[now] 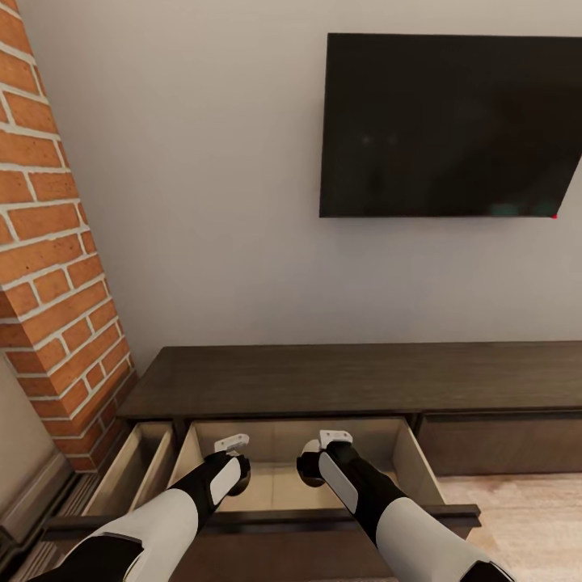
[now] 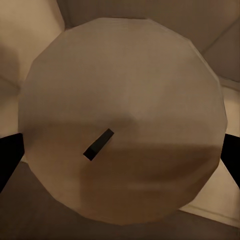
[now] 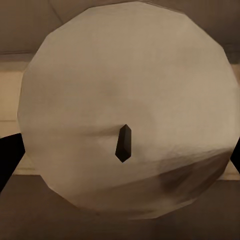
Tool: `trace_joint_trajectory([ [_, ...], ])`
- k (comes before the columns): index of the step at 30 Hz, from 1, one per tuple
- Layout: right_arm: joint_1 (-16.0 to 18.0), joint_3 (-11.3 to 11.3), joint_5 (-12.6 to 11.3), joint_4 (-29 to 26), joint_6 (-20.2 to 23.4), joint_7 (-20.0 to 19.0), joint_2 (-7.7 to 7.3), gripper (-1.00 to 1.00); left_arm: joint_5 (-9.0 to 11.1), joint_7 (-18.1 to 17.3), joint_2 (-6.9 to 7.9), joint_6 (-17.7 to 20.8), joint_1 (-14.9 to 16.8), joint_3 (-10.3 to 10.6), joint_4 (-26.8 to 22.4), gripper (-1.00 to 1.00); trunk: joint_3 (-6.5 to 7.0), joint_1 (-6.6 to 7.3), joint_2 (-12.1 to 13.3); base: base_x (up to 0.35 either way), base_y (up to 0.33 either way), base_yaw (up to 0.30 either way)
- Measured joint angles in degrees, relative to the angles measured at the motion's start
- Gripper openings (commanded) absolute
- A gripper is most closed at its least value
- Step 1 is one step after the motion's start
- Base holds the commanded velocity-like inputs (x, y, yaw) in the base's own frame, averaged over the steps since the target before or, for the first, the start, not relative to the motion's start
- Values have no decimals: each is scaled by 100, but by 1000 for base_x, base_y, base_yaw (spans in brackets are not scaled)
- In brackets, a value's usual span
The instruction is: Place each of the two pumpkins and all three candles from the living room inside a cabinet in the living room (use any cabinet), then make sure every cabinet is closed, and position the cauldron so it is next to a table in the living room.
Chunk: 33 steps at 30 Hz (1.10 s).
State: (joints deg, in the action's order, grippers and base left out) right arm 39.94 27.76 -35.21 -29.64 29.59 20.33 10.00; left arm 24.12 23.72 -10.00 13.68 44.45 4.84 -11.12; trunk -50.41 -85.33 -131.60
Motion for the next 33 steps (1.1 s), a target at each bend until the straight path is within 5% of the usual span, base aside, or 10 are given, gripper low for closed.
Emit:
trace_joint_trajectory([
  [13, 0, 17, 13, 0, -5, 6, 0, -100, -2, 11, 0, 42, 0, -9, 0, -100, -233, -286, -521, 0, 0, 0],
  [33, 10, 35, 71, 7, -25, -2, 0, -100, -4, 17, 0, -25, 1, -5, -17, -100, -305, -374, -683, 0, 0, 0],
])
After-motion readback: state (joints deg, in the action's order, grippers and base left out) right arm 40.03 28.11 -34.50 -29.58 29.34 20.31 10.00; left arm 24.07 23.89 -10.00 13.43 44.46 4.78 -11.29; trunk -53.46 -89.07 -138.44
